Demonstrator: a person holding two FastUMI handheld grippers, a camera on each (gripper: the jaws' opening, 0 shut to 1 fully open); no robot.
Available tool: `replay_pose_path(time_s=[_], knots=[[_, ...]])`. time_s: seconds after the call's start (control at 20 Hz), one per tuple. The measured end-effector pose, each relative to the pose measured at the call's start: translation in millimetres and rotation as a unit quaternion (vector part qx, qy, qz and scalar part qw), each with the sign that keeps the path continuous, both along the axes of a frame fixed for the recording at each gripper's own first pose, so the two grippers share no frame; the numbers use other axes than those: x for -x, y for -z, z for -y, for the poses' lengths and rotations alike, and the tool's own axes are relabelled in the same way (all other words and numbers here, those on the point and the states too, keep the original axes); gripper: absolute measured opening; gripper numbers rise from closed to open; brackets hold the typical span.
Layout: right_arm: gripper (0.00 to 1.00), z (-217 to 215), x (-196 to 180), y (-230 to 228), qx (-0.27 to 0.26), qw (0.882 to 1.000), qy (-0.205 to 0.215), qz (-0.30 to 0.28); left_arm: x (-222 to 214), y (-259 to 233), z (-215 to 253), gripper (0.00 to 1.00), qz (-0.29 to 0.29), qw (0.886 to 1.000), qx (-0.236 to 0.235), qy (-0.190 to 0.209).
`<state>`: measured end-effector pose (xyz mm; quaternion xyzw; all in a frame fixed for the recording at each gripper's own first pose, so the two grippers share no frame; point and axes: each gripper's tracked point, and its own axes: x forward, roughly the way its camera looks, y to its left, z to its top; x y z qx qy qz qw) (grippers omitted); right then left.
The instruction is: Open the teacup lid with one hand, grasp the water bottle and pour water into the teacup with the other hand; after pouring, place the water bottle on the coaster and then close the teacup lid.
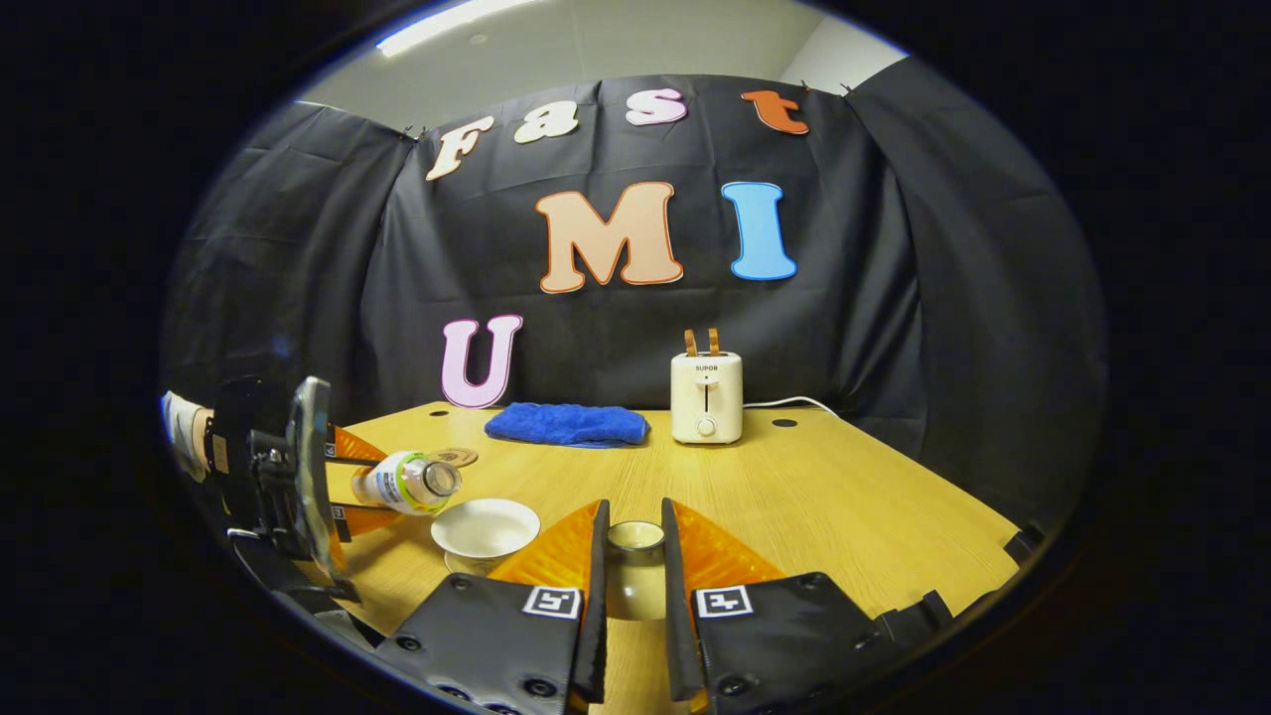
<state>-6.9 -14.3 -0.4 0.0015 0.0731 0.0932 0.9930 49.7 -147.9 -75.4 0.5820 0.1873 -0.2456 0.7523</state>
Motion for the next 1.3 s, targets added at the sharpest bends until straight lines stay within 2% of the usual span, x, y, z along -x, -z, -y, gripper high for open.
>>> replay_pose_path(time_s=[0.1, 0.3, 0.6, 0.65, 1.25, 1.3], knots=[[0.26, 1.0, 2.5, 0.7, 0.000, 1.000, 0.000, 0.000, -4.3, -2.7, -2.5, 0.57, 0.007, 0.999, -0.031, 0.005], [0.28, 5.5, 3.9, 4.4, 0.000, 1.000, 0.003, -0.003, -4.9, -9.2, -8.5, 0.57, 0.010, 0.997, -0.073, 0.007], [0.26, 6.2, 6.1, 0.0, -0.001, 1.000, 0.002, 0.002, -7.3, -12.6, -16.7, 0.57, 0.009, 0.993, -0.116, -0.001], [0.28, 6.1, 6.5, 0.6, 0.000, 1.000, 0.001, 0.003, -8.4, -12.6, -18.3, 0.57, 0.011, 0.992, -0.125, -0.001], [0.26, 12.1, 7.0, 2.8, 0.010, 1.000, -0.003, 0.004, -17.8, -36.3, -25.9, 0.57, 0.032, 0.975, -0.217, 0.026], [0.28, 11.9, 7.4, 3.1, 0.010, 1.000, -0.004, 0.003, -19.1, -38.0, -24.9, 0.57, 0.035, 0.974, -0.222, 0.027]])
